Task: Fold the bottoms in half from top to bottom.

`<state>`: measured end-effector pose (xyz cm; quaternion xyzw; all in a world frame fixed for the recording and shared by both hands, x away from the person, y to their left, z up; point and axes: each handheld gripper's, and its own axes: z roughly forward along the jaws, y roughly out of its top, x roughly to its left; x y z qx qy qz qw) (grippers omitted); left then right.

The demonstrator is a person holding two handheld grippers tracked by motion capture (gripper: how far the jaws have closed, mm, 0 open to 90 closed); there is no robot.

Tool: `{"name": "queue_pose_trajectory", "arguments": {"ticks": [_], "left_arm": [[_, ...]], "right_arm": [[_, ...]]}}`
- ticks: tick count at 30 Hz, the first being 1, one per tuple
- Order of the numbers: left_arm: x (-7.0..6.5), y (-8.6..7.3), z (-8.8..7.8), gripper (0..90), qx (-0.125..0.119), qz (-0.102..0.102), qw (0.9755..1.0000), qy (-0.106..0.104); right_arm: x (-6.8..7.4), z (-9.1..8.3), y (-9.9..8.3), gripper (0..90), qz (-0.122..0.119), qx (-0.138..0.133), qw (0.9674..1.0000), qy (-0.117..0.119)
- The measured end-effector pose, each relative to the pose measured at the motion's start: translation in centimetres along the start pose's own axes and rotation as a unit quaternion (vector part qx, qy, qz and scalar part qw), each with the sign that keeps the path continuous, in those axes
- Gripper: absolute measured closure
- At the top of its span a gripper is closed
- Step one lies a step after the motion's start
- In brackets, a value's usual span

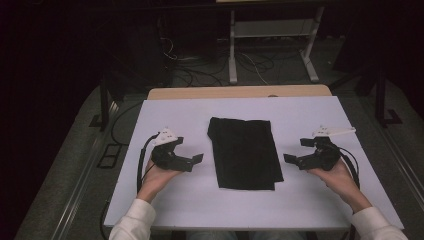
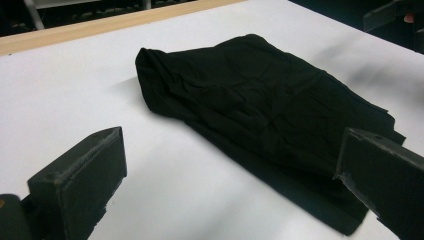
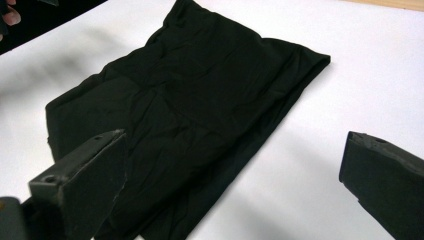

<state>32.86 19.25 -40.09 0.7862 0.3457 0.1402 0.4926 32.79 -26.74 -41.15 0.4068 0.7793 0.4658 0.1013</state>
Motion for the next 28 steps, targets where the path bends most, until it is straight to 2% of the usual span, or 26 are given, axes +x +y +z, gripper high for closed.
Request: {"name": "queue_pose_trajectory", "arguments": {"ticks": [5, 14, 18, 22, 24, 28], "left_arm": [[-0.4, -0.9, -0.8, 0.0, -0.003, 0.003, 1.0, 0.002], [-0.7, -2.7, -2.2, 0.0, -0.003, -0.004, 1.0, 0.008], [-0.7, -3.5, -3.0, 0.0, -0.016, -0.007, 0.9998, 0.012], [-0.8, -4.3, -3.5, 0.0, -0.017, -0.01, 0.9997, 0.012], [-0.8, -4.6, -3.7, 0.0, -0.016, -0.011, 0.9997, 0.012], [-0.5, -5.2, -3.9, 0.0, -0.021, -0.018, 0.9995, 0.013]], "right_arm": [[0.4, -0.7, -1.2, 0.0, -0.001, -0.001, 1.0, 0.0], [0.8, -2.1, -3.6, 0.0, -0.001, -0.005, 1.0, -0.006], [0.6, -2.6, -4.8, 0.0, 0.003, -0.008, 0.9999, -0.014], [0.3, -3.0, -5.6, 0.0, 0.009, -0.016, 0.9994, -0.031], [0.0, -3.2, -5.8, 0.0, 0.015, -0.022, 0.9992, -0.029], [-0.1, -3.1, -6.2, 0.0, 0.015, -0.017, 0.9994, -0.028]]}}
